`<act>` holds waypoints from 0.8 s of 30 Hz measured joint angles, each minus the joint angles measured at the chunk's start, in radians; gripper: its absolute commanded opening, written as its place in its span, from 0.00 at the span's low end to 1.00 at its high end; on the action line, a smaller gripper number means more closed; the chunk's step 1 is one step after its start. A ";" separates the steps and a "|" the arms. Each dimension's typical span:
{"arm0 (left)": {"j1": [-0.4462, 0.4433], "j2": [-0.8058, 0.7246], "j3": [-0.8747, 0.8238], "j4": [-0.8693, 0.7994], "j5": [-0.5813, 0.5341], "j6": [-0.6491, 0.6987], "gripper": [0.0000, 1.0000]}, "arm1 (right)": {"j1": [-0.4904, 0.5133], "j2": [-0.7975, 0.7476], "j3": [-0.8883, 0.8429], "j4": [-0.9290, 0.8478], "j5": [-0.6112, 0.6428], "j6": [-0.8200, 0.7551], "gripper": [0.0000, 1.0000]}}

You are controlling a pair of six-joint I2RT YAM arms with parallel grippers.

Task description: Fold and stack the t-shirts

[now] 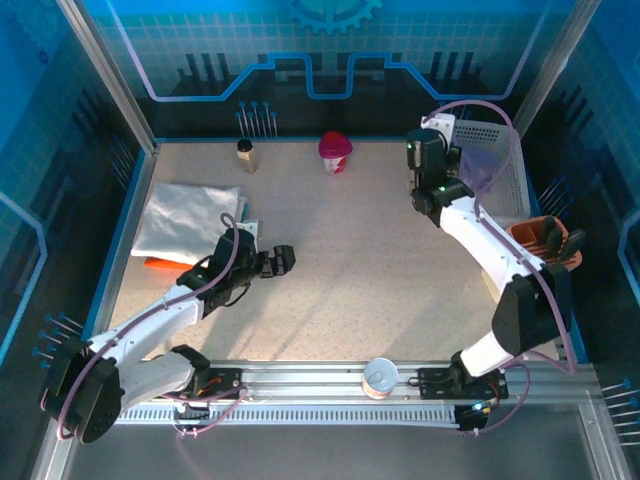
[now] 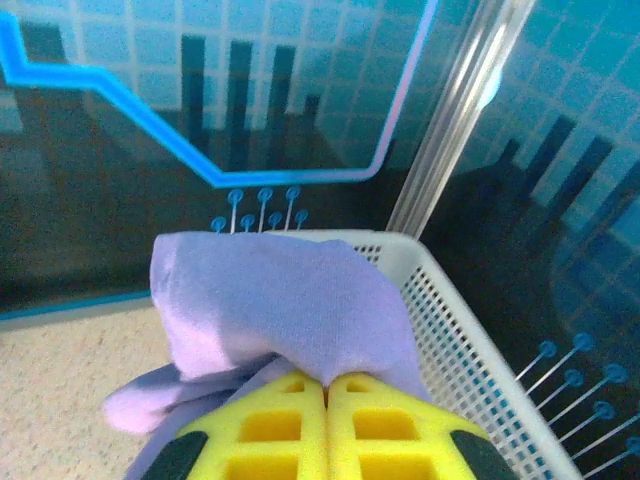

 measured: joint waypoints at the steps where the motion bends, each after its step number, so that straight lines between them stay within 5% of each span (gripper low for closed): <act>1: 0.000 0.002 0.000 0.000 0.001 0.000 0.97 | 0.003 -0.014 -0.004 0.014 0.009 -0.018 0.00; 13: 0.012 -0.003 0.069 -0.058 0.034 0.000 0.99 | 0.312 -0.179 -0.021 0.156 -0.011 -0.285 0.00; 24: 0.177 -0.045 0.175 -0.176 0.097 -0.020 0.99 | 0.578 -0.164 0.077 -0.075 -0.302 -0.080 0.00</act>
